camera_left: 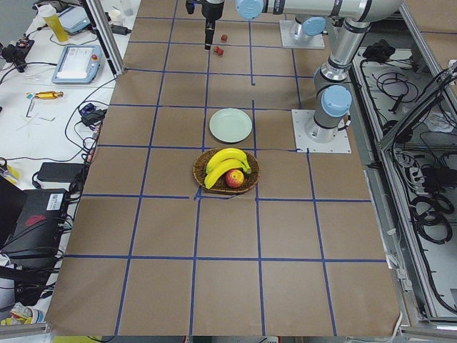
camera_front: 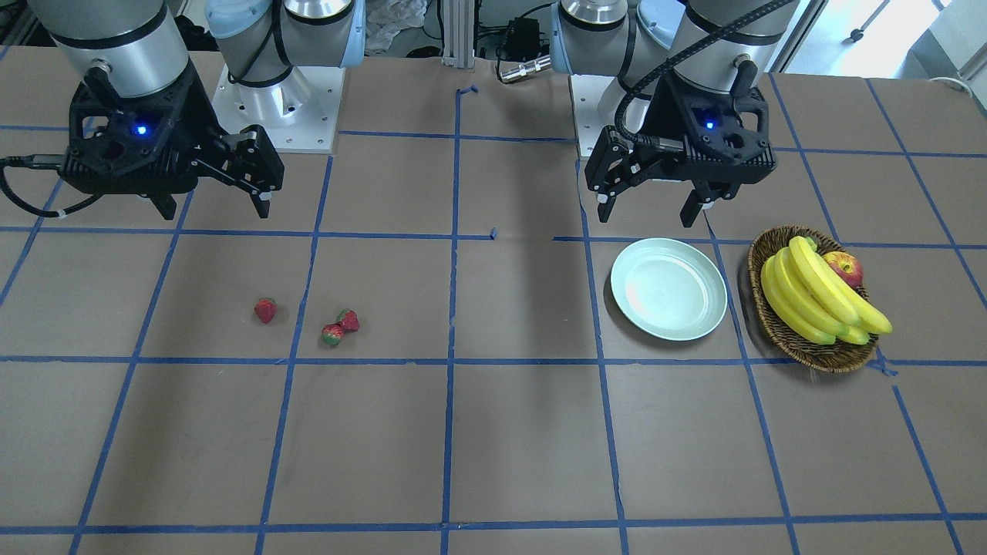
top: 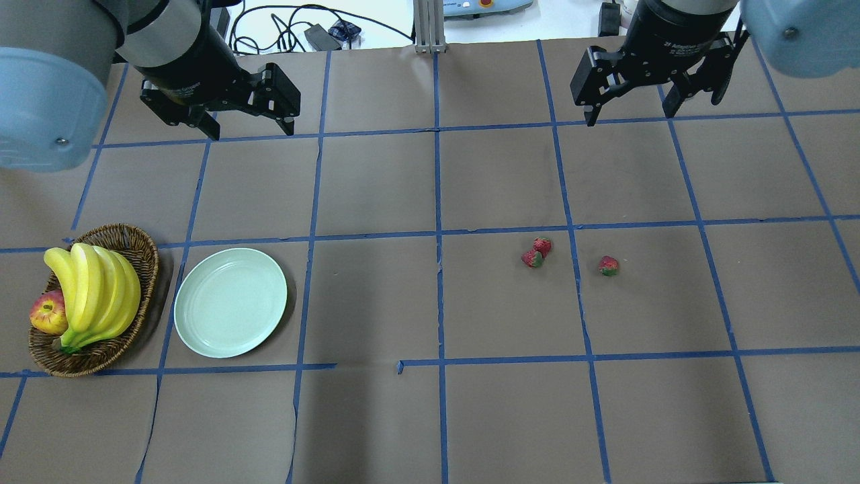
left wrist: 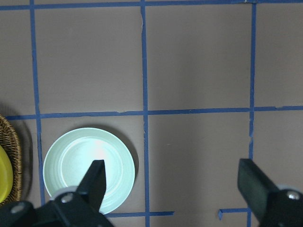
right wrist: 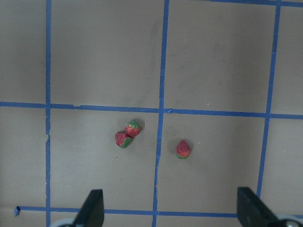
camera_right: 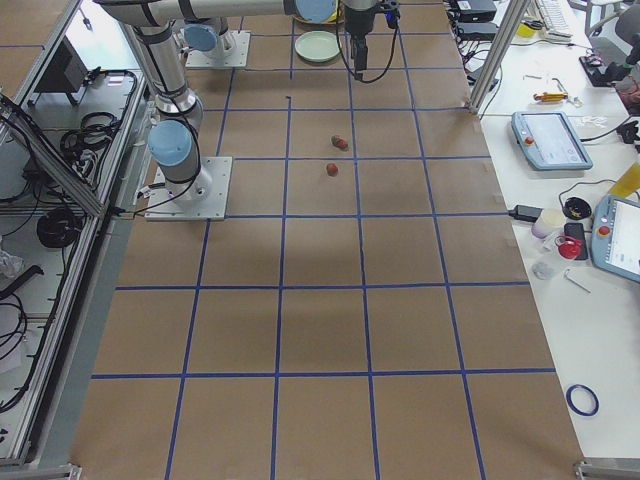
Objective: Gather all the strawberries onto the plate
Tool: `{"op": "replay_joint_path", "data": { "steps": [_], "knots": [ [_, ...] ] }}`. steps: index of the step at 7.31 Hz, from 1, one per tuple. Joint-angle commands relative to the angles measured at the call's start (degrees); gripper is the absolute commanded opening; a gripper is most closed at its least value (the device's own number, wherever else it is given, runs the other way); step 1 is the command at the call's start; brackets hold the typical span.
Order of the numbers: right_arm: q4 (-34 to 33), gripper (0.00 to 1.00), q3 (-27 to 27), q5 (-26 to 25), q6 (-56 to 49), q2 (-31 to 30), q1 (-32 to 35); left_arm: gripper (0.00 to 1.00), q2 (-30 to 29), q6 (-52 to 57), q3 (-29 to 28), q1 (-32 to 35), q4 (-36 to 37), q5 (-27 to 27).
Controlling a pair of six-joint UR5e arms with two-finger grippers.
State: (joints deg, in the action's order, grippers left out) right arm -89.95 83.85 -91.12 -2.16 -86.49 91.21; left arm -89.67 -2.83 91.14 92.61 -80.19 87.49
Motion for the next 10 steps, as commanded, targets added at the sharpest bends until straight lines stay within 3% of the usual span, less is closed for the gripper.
{"op": "replay_joint_path", "data": {
  "steps": [1,10],
  "knots": [
    [0.0,1.00,-0.2,-0.1,-0.1,0.0,0.0,1.00,0.4,-0.1,0.8,0.0,0.1,0.1],
    [-1.8,1.00,0.7,0.3,-0.3,-0.6,-0.1,1.00,0.5,0.2,0.5,-0.1,-0.1,0.1]
  ]
}}
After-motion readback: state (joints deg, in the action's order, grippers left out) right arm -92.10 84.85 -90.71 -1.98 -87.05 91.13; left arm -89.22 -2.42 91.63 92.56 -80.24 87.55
